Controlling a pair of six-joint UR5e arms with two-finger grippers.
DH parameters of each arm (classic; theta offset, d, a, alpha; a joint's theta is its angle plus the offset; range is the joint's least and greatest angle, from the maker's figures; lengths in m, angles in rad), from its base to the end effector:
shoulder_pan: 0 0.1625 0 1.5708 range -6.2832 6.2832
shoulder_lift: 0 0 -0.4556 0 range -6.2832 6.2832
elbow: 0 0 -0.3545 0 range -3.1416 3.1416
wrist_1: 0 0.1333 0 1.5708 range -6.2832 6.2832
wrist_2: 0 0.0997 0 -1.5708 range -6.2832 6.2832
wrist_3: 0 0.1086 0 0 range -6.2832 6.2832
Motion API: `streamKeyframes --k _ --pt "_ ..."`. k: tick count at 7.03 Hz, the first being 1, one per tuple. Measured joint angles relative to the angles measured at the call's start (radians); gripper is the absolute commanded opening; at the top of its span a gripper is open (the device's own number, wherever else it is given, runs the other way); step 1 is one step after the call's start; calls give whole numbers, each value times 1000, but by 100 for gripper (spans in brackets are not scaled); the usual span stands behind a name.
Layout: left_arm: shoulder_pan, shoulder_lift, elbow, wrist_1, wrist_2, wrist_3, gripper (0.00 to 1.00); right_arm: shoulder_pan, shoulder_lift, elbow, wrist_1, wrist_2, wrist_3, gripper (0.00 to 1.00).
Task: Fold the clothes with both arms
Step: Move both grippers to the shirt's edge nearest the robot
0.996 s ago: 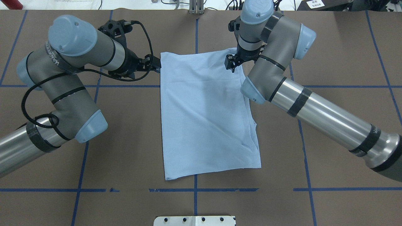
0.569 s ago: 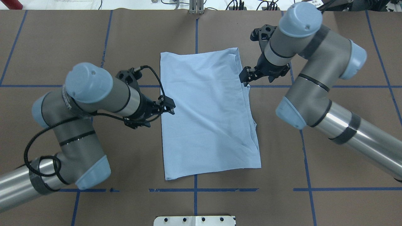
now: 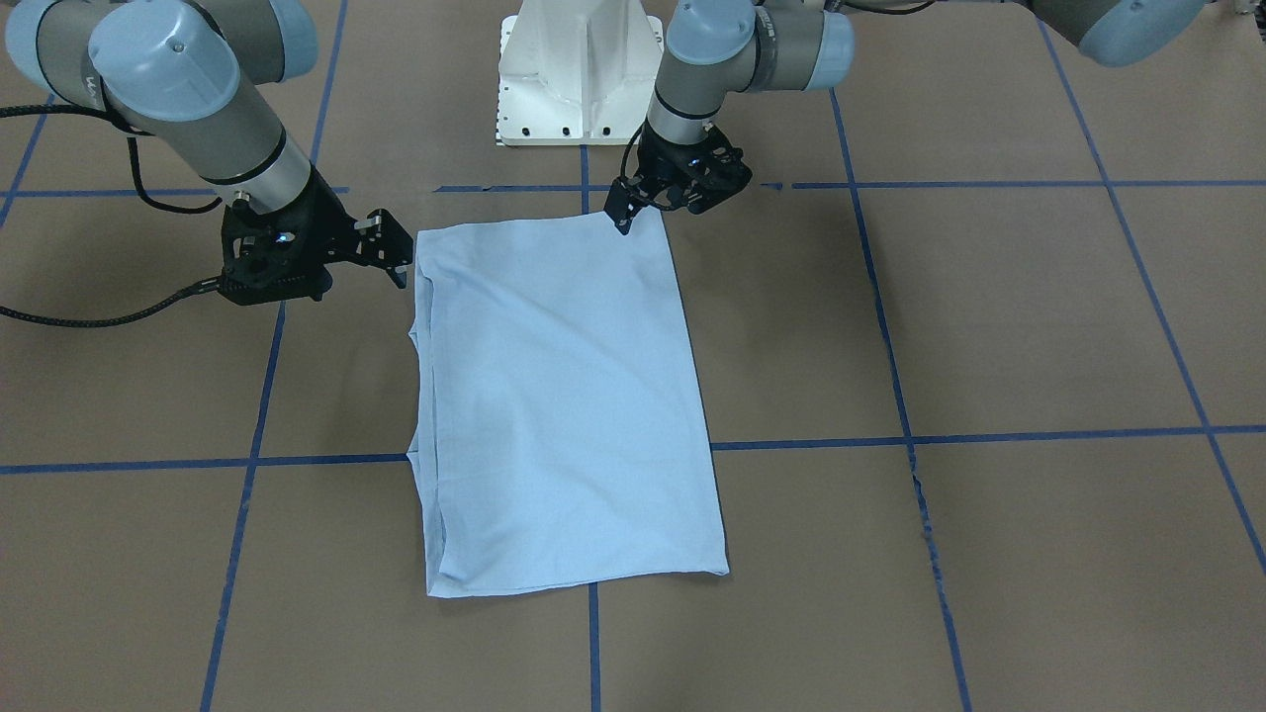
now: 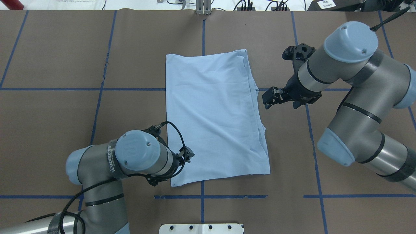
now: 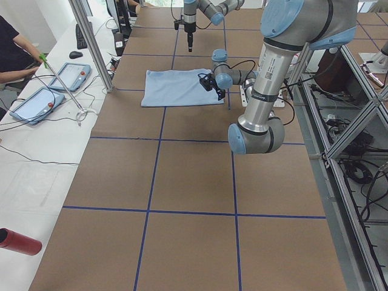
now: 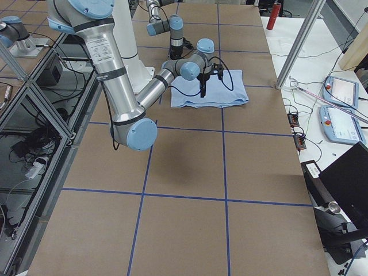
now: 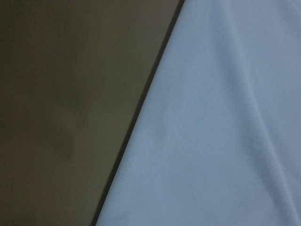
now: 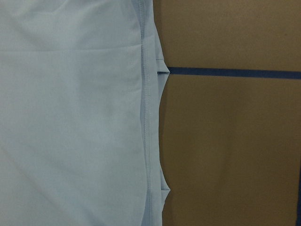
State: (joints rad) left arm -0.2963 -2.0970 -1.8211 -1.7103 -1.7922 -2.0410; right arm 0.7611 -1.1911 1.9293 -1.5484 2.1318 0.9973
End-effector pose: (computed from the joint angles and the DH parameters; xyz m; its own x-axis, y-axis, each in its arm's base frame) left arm 0.5672 -0.2876 0.2935 0.4657 -0.6043 -0.6465 0.3693 0.7966 -0.4786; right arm -0.3582 -0.4455 0.3450 0.6134 -0.0502 0.7882 0.0171 0.9986 0.0503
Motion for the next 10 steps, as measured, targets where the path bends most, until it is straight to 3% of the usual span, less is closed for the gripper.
streamKeyframes --k 5,10 --pt "56 0 21 20 85 -32 96 -17 -13 15 3 -4 15 100" --pt "58 3 15 23 105 -21 82 -17 -13 9 3 -8 14 100"
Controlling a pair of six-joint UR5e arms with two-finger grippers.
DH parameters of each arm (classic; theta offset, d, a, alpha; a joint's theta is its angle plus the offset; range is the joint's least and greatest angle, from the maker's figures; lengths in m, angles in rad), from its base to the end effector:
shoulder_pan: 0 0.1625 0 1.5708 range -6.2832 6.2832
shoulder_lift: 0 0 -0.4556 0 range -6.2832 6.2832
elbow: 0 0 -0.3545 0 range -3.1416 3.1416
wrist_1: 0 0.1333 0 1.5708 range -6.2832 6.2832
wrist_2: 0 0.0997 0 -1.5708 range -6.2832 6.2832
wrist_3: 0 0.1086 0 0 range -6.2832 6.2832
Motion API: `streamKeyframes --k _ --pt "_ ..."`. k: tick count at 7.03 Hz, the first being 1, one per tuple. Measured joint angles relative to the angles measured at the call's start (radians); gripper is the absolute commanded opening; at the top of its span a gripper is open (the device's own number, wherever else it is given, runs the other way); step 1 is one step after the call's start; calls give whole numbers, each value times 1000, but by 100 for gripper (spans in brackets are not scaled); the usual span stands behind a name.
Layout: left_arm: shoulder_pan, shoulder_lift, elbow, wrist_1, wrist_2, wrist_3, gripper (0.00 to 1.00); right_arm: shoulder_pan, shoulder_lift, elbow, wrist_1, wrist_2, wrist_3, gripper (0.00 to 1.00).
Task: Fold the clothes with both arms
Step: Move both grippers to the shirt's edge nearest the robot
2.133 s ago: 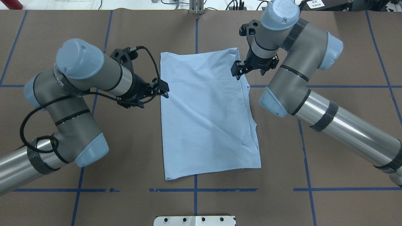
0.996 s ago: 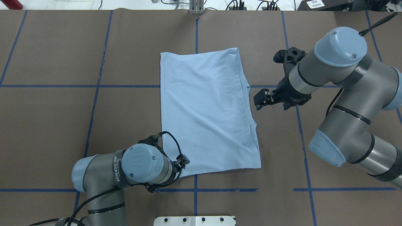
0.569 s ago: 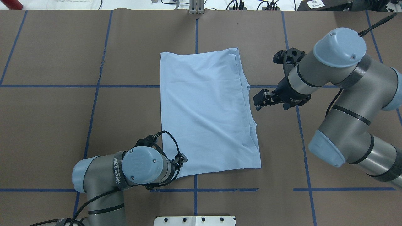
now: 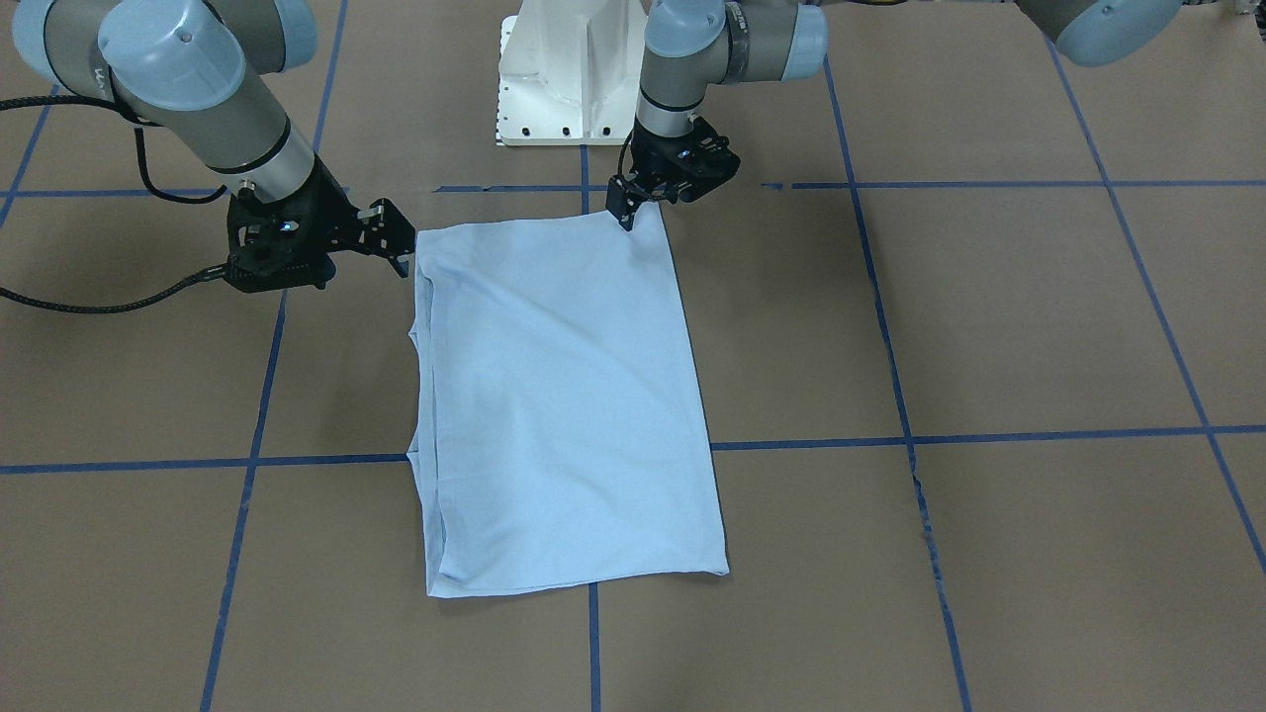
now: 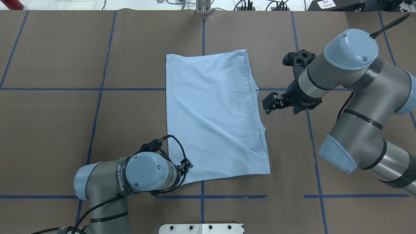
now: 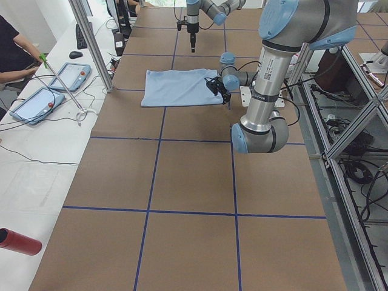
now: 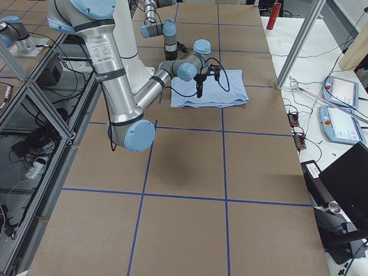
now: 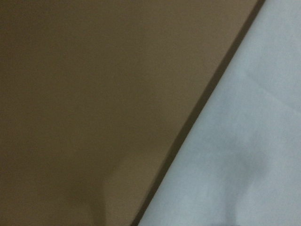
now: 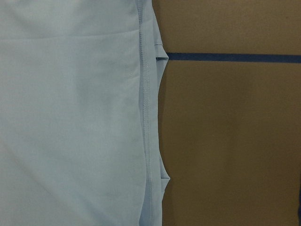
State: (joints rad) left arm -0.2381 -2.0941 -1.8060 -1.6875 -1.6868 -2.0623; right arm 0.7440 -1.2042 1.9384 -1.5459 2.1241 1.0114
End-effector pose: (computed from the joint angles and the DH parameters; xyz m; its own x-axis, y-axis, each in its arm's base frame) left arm 0.5854 -0.2663 0.3059 0.4792 -0.5987 -0.6418 0.4243 0.7981 -0.4277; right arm -0.3622 -0.4370 0.3487 0.6170 -0.0458 0.7857 0.0205 0.9989 0.0421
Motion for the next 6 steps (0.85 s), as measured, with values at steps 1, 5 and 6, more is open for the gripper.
streamKeyframes --k 1,5,6 --pt "0 -1 0 0 0 0 82 0 0 -1 0 0 0 100" --pt "9 2 3 -1 2 -1 74 0 2 -1 1 2 -1 100" --pt "11 1 3 -1 2 -1 53 0 3 -1 1 2 -1 100"
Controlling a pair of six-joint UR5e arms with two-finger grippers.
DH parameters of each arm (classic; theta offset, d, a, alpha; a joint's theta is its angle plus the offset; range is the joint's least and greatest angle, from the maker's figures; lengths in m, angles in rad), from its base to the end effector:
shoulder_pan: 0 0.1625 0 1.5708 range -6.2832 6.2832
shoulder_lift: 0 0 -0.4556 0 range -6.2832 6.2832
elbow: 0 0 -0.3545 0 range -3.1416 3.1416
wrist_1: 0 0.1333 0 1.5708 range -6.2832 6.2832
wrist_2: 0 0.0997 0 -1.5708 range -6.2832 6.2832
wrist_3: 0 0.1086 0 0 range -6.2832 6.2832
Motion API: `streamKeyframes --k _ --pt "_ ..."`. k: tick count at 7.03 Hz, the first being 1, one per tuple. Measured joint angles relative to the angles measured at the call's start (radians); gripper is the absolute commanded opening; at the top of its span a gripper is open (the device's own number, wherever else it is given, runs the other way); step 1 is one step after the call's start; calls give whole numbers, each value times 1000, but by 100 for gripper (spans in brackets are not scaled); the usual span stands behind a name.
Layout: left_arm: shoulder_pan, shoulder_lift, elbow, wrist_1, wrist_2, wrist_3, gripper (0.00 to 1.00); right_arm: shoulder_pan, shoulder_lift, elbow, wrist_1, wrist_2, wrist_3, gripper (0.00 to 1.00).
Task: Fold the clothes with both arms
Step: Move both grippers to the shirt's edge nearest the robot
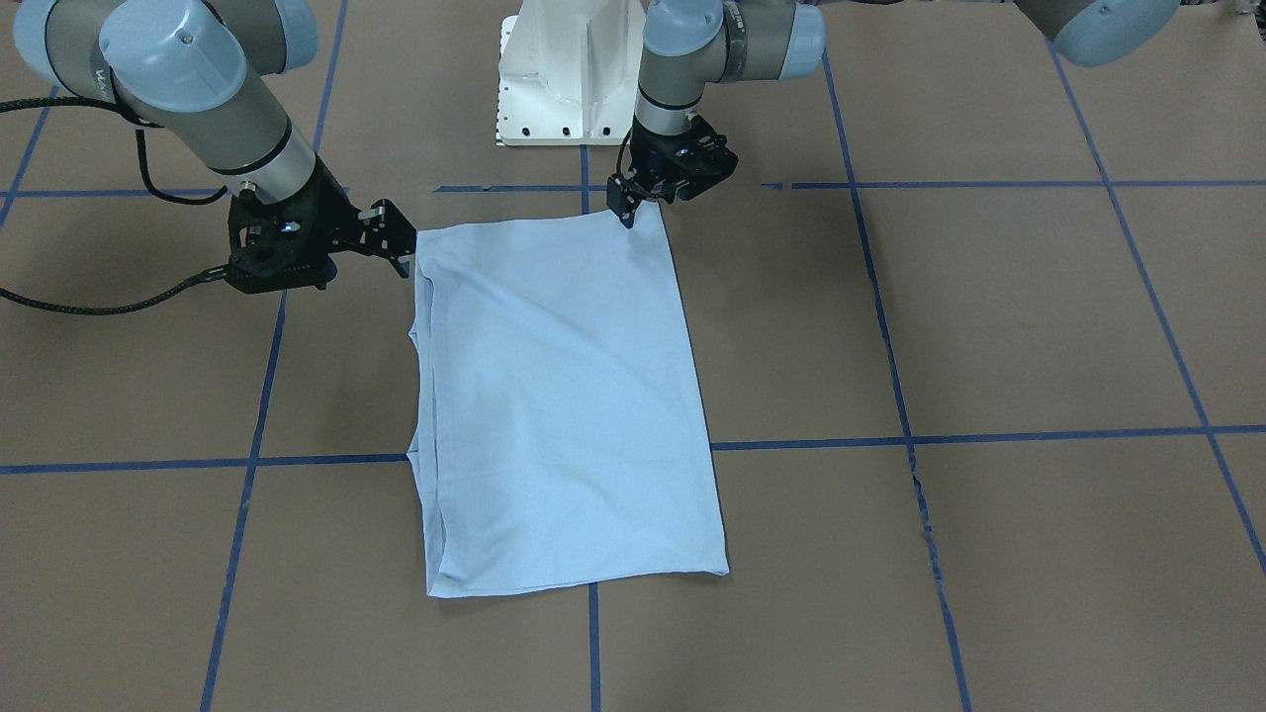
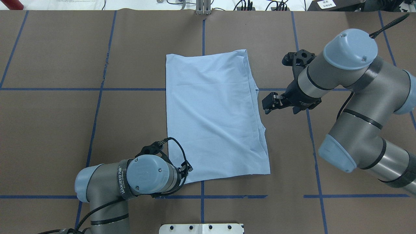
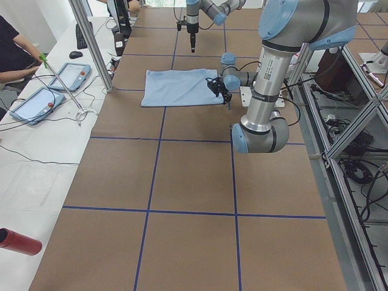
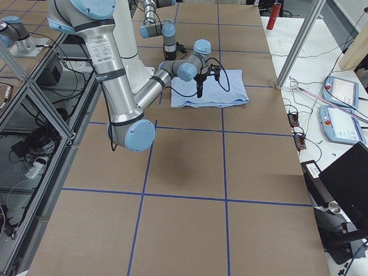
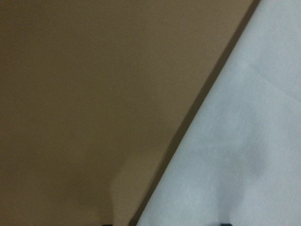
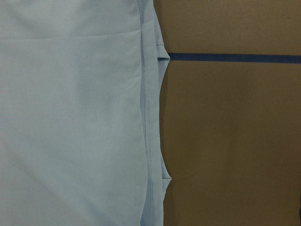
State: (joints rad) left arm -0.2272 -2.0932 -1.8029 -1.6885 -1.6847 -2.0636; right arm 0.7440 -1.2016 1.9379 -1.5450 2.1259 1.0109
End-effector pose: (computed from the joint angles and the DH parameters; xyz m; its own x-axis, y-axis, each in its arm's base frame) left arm 0.5889 -0.2603 0.3076 0.4863 -0.5949 -0.6401 0.4189 0.8015 -0.4267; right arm -0.3627 -0.4372 0.3473 0.6145 -0.0479 0.7875 0.0219 0.9988 0.0437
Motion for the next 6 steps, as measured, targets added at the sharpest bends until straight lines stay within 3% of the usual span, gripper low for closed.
streamKeyframes --k 1,4,5,6 --pt "1 -2 0 1 -1 -2 39 0 0 0 -1 0 0 100" --pt "2 -3 -2 0 0 -11 19 1 0 4 -1 1 0 100" --pt "2 -2 -2 0 2 -11 3 1 0 4 -1 0 0 100" --pt "2 -1 -3 0 2 -12 0 1 -1 5 -1 -2 0 100"
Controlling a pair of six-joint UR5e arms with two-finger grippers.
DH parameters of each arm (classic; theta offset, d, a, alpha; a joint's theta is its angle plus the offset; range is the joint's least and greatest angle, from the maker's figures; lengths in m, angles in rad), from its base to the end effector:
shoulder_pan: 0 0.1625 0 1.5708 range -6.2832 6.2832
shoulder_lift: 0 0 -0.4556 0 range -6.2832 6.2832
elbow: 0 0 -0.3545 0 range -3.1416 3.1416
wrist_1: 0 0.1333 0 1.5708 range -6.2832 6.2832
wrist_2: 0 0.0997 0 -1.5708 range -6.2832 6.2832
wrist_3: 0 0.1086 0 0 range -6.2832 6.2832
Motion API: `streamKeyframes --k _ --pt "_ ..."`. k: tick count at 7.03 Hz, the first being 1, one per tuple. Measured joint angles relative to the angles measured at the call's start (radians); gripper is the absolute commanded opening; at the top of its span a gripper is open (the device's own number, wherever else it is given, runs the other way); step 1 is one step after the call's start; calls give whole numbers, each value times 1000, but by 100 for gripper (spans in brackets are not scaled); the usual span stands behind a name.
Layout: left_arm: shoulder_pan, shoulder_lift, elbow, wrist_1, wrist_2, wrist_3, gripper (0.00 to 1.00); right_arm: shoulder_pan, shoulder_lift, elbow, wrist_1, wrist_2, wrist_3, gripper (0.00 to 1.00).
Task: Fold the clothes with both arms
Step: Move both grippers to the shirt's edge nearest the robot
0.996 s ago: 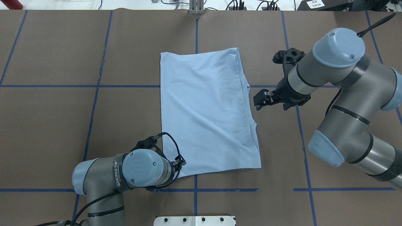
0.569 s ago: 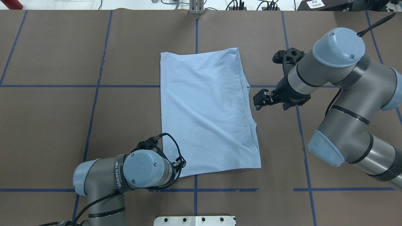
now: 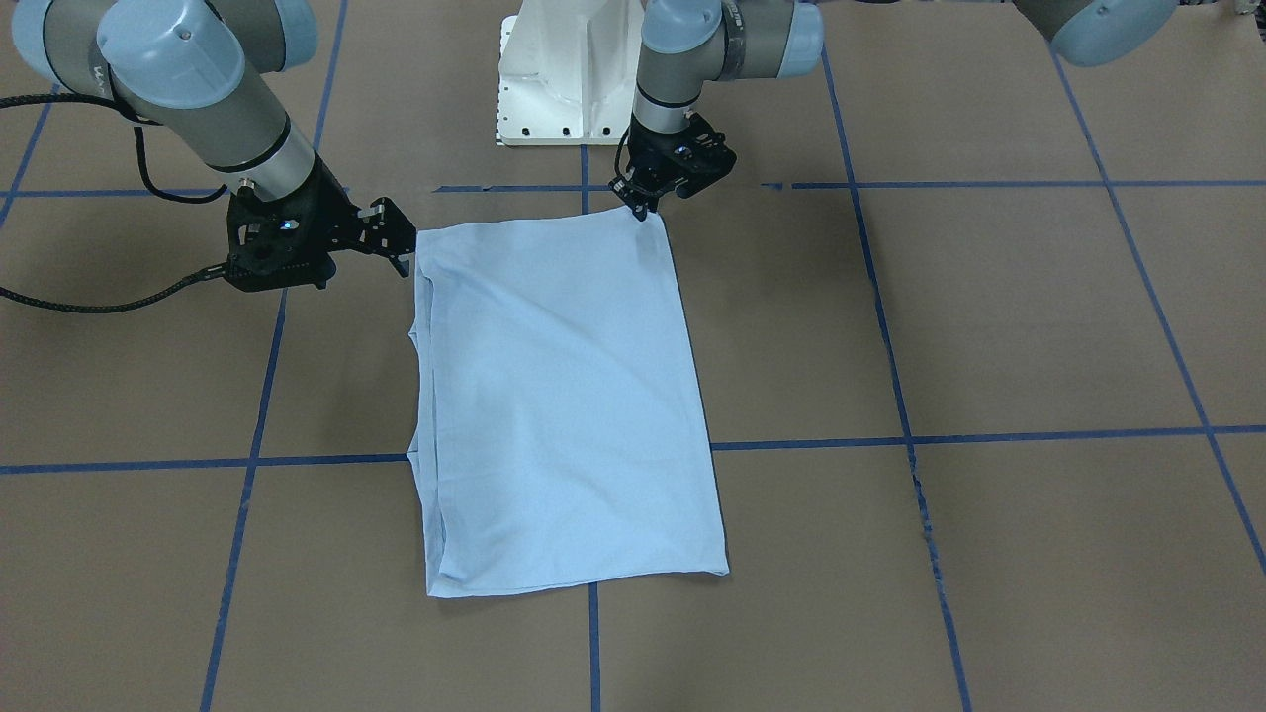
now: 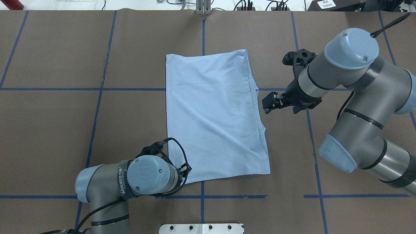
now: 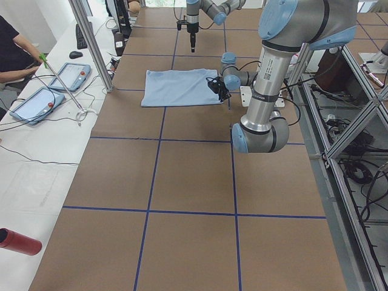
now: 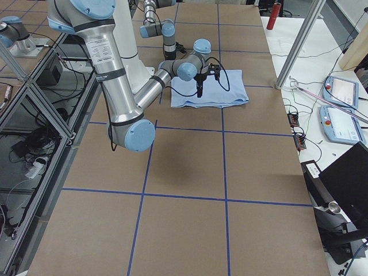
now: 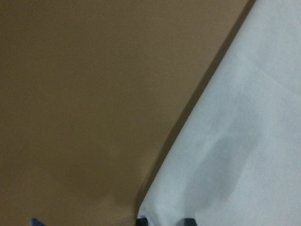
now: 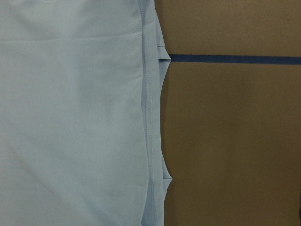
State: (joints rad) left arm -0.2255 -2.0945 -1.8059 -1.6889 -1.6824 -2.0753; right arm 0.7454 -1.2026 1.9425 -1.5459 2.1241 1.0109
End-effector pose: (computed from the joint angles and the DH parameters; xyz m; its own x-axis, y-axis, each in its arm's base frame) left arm 0.5887 -0.2594 0.3055 0.4786 -0.6026 -0.6386 0.4228 0.7956 -0.4339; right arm -0.3610 -0.4370 0.3462 0.6137 -0.0484 0.7880 0.0192 0.9987 0.0465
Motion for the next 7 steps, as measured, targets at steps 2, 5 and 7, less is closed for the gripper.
streamKeyframes --k 2,5,7 --pt "0 3 -5 1 -1 4 0 0 -2 3 0 -1 2 100" --pt "0 4 -42 63 -5 64 0 -28 -2 19 2 -5 113 100" --pt "0 2 -61 85 -8 77 0 -134 0 52 3 -84 312 100"
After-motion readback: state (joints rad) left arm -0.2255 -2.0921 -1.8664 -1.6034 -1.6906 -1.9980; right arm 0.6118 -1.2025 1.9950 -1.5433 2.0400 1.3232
